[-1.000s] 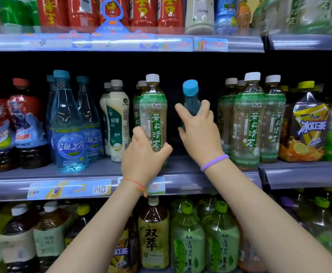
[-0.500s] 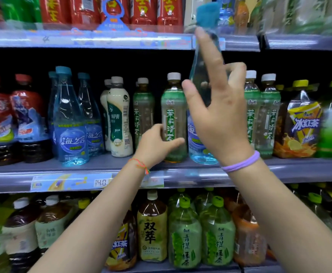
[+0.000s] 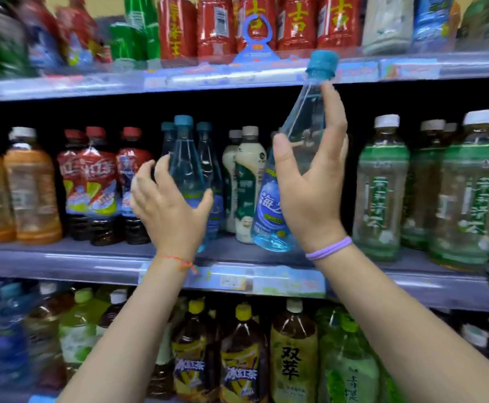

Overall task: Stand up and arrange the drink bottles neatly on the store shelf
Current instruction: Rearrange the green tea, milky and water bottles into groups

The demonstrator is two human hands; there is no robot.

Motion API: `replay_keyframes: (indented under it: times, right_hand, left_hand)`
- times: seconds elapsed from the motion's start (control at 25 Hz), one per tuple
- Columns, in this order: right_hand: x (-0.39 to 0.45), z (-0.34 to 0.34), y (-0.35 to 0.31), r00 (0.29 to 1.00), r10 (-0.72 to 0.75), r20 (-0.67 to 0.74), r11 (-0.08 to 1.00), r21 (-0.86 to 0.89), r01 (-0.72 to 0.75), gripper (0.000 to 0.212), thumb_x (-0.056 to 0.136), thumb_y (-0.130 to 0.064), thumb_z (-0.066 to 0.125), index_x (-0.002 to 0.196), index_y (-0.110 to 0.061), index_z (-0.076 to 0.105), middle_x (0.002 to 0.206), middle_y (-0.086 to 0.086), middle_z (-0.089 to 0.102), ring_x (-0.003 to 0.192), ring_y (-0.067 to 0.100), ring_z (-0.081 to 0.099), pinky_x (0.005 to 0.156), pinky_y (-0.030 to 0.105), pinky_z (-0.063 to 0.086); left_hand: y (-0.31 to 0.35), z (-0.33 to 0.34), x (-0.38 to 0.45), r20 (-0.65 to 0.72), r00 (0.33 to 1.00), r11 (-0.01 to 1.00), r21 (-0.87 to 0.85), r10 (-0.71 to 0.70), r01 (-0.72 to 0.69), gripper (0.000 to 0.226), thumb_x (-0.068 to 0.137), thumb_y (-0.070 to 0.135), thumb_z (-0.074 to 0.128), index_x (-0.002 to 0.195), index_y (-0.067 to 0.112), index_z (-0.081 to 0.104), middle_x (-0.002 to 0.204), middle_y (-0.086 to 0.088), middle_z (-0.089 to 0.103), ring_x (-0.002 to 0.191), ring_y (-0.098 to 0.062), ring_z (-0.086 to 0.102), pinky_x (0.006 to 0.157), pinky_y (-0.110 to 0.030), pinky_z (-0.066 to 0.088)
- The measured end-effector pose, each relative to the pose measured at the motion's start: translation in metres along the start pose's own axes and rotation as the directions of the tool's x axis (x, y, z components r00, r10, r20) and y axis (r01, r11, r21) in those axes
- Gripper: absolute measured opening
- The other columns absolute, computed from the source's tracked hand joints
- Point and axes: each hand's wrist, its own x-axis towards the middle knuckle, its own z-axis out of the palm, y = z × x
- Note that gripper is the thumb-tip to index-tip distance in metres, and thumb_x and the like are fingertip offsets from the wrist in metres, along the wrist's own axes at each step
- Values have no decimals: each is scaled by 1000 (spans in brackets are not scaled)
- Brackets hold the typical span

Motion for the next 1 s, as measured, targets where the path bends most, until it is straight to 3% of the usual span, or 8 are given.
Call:
replay_keyframes:
  times: [0.12, 0.28, 0.56, 0.68, 0.76, 0.84, 0.92, 1.0]
  right_hand:
    - [-8, 53, 6, 1000, 18, 16, 999, -27, -18, 64, 92, -12, 65, 147, -1, 34, 126, -1, 39, 109, -26, 34, 95, -3, 21]
    - [-27, 108, 26, 978, 106, 182, 993, -75, -93, 70, 93, -23, 63, 152, -13, 28, 124, -3, 32, 121, 14, 39, 104, 14, 24]
    - [-49, 137, 24, 868, 317, 382, 945, -210, -253, 60, 103, -24, 44, 154, -8, 18, 139, 13, 35, 130, 24, 35, 104, 19, 22]
    - [-37, 113, 26, 958, 210, 197, 937, -319, -140, 49, 99, -19, 44, 144, -4, 37, 134, 14, 45, 125, 27, 42, 107, 32, 33]
    - [-24, 91, 37, 986, 151, 71, 858, -505, -95, 50, 91, -19, 52, 136, 0, 42, 125, 17, 50, 116, 33, 48, 98, 43, 40]
    - [-16, 82, 48, 931, 337, 138, 667, -733, -133, 62, 93, -33, 57, 140, -1, 33, 126, 16, 52, 116, 35, 51, 90, 45, 43]
    - [-22, 84, 57, 854, 479, 205, 471, -880, -54, 84, 92, -54, 56, 148, -2, 20, 122, 13, 59, 108, 35, 61, 74, 40, 45]
    - [-29, 87, 62, 832, 507, 224, 455, -890, -37, 97, 89, -60, 57, 152, -3, 11, 116, 11, 65, 100, 33, 67, 64, 34, 40]
  left_hand:
    - [-32, 7, 6, 209, 978, 999, -45, 13, -3, 97, 72, 57, 75, 146, 7, 36, 132, -17, 53, 122, -40, 48, 100, -52, 36]
    - [-55, 12, 2, 194, 978, 991, -125, 77, -54, 90, 80, 62, 51, 148, 5, 33, 129, -15, 55, 119, -36, 48, 96, -49, 40]
    - [-57, 8, -7, 130, 985, 955, -288, 113, -72, 71, 98, 39, 45, 157, 15, 12, 155, -19, 28, 141, -34, 29, 110, -48, 30]
    - [-56, 7, -8, 132, 974, 968, -193, 185, -158, 83, 93, 60, 50, 157, 20, 15, 158, -22, 18, 144, -39, 24, 108, -54, 31]
    - [-57, 8, -9, 167, 961, 974, -87, 222, -210, 97, 84, 75, 50, 157, 19, 18, 159, -23, 16, 145, -42, 23, 106, -56, 32]
    - [-57, 9, -8, 185, 958, 976, -38, 219, -216, 102, 80, 79, 50, 156, 18, 20, 159, -24, 16, 145, -43, 23, 106, -57, 33]
    - [-56, 9, -7, 194, 956, 976, -25, 218, -218, 102, 79, 79, 50, 156, 18, 21, 160, -24, 16, 144, -43, 24, 106, -57, 33]
    - [-56, 10, -8, 191, 955, 973, -4, 227, -231, 101, 80, 78, 49, 156, 17, 21, 159, -24, 16, 143, -43, 24, 105, -57, 34]
